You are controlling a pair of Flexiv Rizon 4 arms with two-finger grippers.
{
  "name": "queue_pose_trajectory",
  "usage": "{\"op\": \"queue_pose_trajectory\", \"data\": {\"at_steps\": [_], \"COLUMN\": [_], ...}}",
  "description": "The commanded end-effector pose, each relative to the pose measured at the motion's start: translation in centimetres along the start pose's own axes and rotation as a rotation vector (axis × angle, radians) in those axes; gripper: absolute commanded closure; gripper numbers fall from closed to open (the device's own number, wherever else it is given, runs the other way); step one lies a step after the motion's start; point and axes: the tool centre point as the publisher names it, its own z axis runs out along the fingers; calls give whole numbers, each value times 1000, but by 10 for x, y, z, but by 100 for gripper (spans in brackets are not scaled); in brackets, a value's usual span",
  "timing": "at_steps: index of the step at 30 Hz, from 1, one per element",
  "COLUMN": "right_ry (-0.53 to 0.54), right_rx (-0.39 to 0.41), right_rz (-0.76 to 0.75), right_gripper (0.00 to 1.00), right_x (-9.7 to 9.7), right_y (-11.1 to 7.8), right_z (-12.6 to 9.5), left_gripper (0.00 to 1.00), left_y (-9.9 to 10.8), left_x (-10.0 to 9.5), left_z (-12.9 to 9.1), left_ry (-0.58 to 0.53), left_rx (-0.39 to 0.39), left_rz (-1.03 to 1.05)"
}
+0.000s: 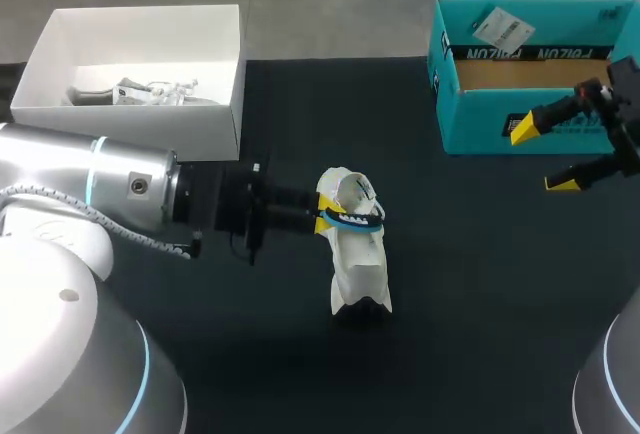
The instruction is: Take the shoe out of the shoebox, open the shoe tongue, remove and reinsert the insole, then place the shoe into the shoebox
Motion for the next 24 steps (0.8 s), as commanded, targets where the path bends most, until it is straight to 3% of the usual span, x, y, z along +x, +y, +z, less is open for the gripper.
{"op": "queue_pose_trajectory", "data": {"at_steps": [1, 8, 24], "right_ry": [-2, -2, -2], "right_rx": [-1, -1, -1], "right_rz": [1, 1, 1], "right_gripper": [0, 0, 0], "right_x": [0, 0, 0], "right_y": [-1, -1, -1], "right_z": [0, 0, 0], "left_gripper": [100, 100, 100], "left_y": [-1, 10, 59], "left_x": [1, 4, 21], "left_z": [1, 5, 16], "left_ry": [0, -19, -31], "left_rx": [-5, 63, 38], "left_rz": [0, -15, -13]}}
